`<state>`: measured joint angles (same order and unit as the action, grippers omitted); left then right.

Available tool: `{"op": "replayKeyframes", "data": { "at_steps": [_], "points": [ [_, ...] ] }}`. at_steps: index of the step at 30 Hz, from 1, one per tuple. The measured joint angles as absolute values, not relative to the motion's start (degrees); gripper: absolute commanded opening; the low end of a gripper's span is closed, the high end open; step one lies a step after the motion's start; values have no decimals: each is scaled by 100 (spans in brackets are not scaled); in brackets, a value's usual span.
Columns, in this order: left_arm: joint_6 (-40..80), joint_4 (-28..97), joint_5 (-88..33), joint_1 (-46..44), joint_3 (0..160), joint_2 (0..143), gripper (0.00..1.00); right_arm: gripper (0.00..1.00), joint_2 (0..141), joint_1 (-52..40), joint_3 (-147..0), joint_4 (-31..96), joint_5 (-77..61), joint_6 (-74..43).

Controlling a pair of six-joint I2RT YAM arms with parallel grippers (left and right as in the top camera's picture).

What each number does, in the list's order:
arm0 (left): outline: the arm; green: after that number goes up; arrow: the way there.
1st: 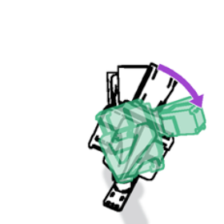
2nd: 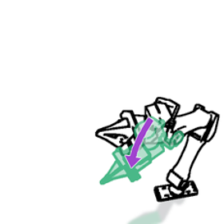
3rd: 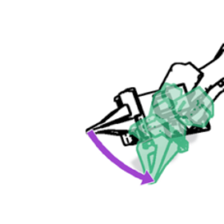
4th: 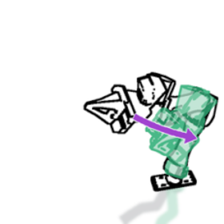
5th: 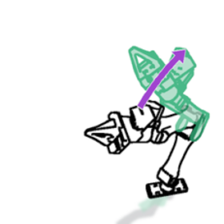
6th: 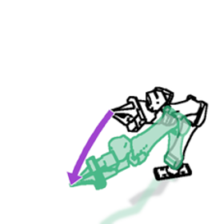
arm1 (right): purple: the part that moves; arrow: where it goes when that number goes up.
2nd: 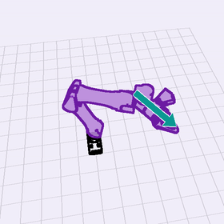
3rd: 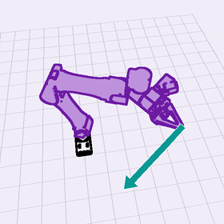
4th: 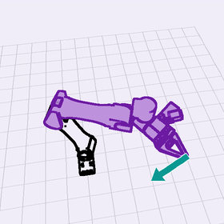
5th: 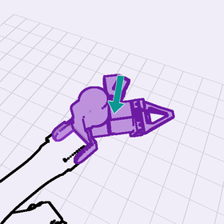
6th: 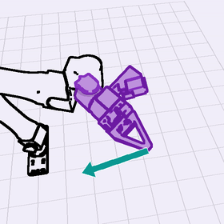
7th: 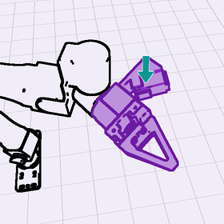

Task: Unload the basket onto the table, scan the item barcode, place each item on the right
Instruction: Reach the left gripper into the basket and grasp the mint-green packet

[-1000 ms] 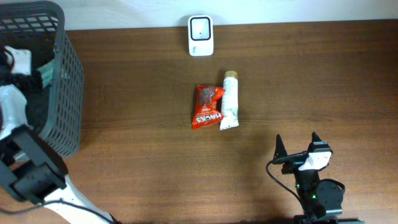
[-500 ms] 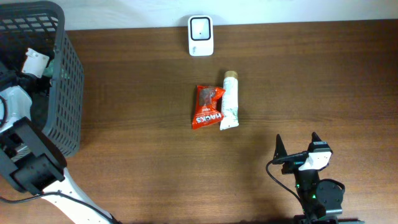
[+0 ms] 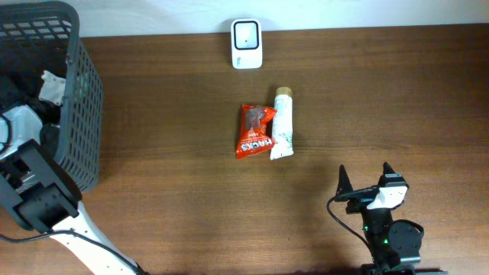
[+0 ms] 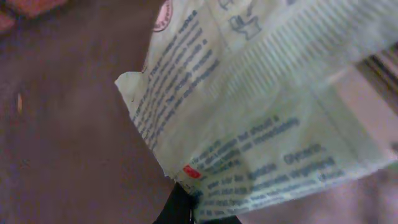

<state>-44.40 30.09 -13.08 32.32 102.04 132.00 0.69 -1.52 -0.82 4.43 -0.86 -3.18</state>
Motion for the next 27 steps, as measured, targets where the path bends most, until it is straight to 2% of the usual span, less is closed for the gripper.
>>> {"op": "replayKeyframes", "data": {
  "at_steps": [6,11,15,20,24,27],
  "points": [
    [-2626,3520,-934,3223,10086,12862,0,99,69,-152,-82,443,-86,-322],
    [-952,4257,-854,3363,10029,11671,0,99,69,-152,-82,443,-86,-320],
    [-484,4829,-838,3452,10042,11286,0,99,69,-152,-82,443,-86,-320],
    [-54,4862,-858,3448,10027,11203,0,99,69,-152,-82,443,-86,-322],
    [473,4816,-954,3448,10016,10097,0,98,69,-152,-82,443,-86,-320],
    [683,4788,-1500,3448,10020,8989,0,99,69,-152,-82,443,-86,-318]
  ]
}}
